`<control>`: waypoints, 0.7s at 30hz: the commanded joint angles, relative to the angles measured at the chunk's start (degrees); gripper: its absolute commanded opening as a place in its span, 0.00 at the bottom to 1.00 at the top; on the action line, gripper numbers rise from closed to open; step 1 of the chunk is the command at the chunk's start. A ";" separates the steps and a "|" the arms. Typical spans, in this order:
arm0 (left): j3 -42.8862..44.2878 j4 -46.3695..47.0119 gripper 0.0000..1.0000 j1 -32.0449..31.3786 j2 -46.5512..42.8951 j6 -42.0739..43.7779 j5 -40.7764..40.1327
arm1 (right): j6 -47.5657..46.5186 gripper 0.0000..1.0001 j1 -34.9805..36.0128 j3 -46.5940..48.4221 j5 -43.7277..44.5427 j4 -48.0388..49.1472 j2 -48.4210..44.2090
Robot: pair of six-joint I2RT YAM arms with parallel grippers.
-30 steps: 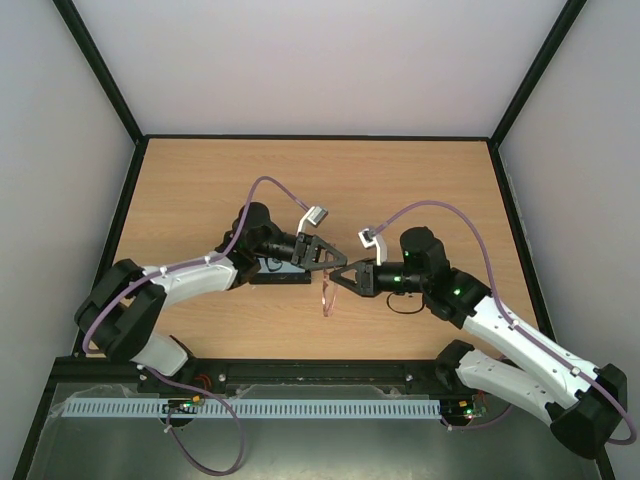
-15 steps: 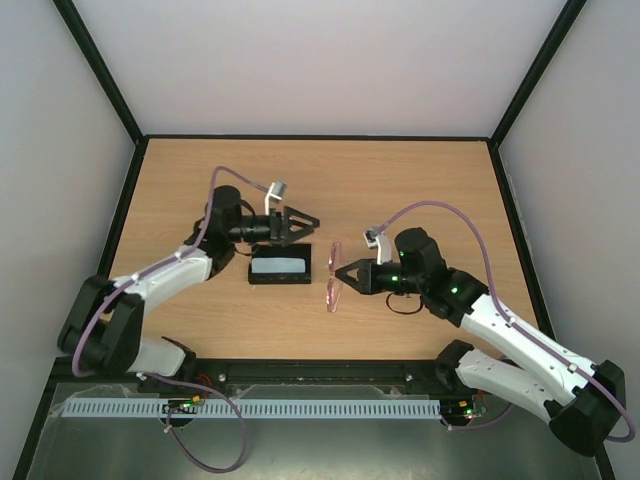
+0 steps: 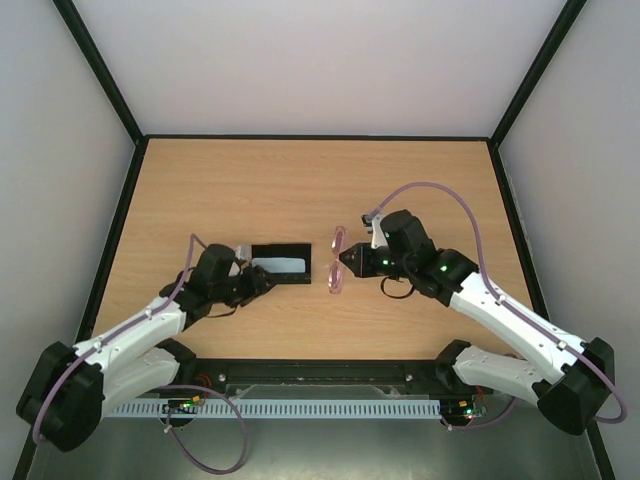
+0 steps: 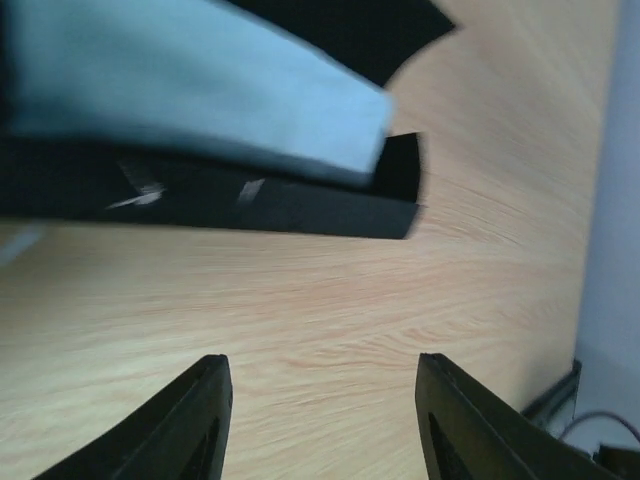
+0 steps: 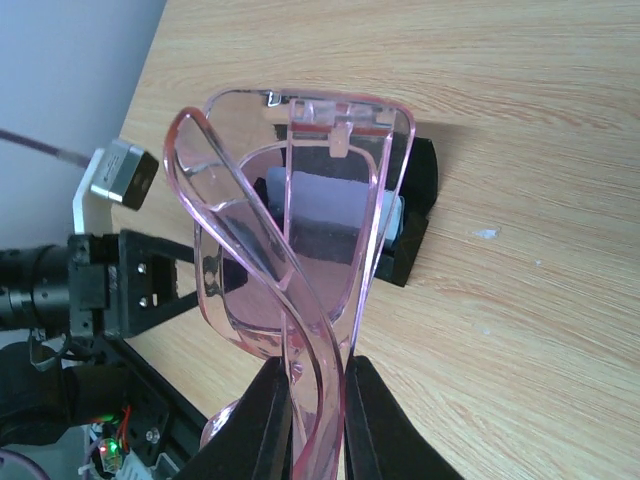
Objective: Organize the sunglasses
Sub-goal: Adjust the sunglasses case at the center of the board.
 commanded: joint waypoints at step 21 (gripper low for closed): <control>4.73 6.49 0.19 3.77 17.55 1.04 -16.81 | -3.44 0.01 0.29 5.68 3.69 -4.59 3.13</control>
